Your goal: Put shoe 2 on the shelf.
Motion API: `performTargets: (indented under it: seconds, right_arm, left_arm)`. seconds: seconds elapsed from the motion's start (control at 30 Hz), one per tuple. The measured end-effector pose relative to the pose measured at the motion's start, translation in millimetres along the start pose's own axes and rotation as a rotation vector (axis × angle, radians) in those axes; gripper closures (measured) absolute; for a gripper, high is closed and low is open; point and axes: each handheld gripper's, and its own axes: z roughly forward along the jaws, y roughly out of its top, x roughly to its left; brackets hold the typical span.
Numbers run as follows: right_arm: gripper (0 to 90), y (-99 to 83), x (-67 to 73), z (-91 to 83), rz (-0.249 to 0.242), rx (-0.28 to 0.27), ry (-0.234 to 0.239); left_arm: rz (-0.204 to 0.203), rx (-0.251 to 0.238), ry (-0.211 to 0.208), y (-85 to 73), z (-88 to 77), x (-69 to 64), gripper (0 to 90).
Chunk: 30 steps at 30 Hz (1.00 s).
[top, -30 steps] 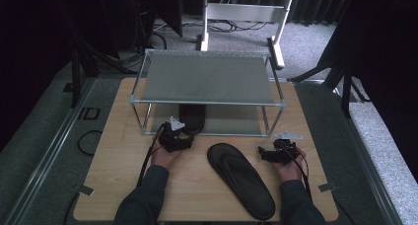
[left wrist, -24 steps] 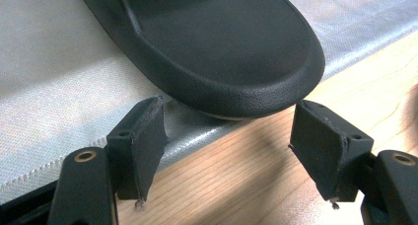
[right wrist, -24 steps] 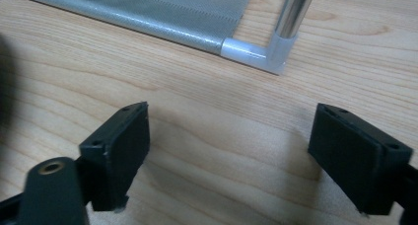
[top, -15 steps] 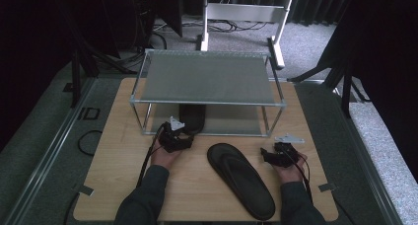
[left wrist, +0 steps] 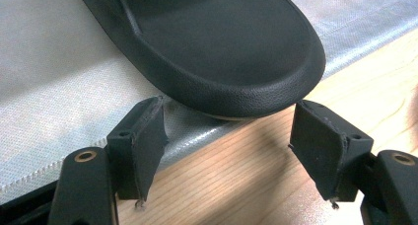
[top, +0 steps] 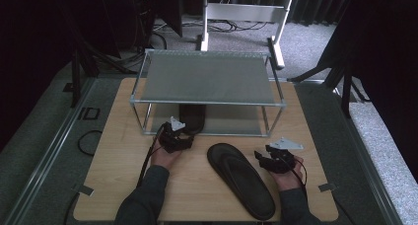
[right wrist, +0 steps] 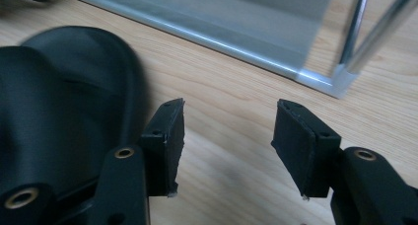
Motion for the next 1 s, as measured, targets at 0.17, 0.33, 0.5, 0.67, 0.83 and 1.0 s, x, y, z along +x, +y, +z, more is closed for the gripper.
performTargets:
  seconds: [0.17, 0.33, 0.5, 0.67, 0.83, 1.0]
  right_arm:
    - [45.6, 2.0, 9.7, -8.9, 0.002, -0.031, 0.037]
    - [45.3, 4.2, 17.9, -15.9, -0.015, -0.043, 0.061]
    - [44.3, 4.1, 30.1, -24.2, -0.036, -0.059, 0.097]
    - [44.8, -1.1, 38.7, -30.2, -0.032, -0.074, 0.126]
    - [46.0, -4.5, 42.9, -27.9, -0.046, -0.065, 0.135]
    - [48.7, -6.2, 46.3, -20.5, -0.057, -0.030, 0.148]
  left_arm:
    - [0.001, 0.000, 0.001, 0.0, 0.1, -0.2, 30.3]
    - [0.001, 0.000, 0.001, 0.0, 0.1, -0.1, 30.3]
    - [0.000, 0.000, 0.001, 0.0, 0.1, -0.1, 30.3]
    - [0.001, 0.000, 0.002, 0.0, 0.1, -0.3, 30.3]
    - [0.002, 0.000, 0.002, 0.0, 0.1, -0.3, 30.3]
    - [0.001, 0.000, 0.001, 0.1, 0.1, -0.2, 30.3]
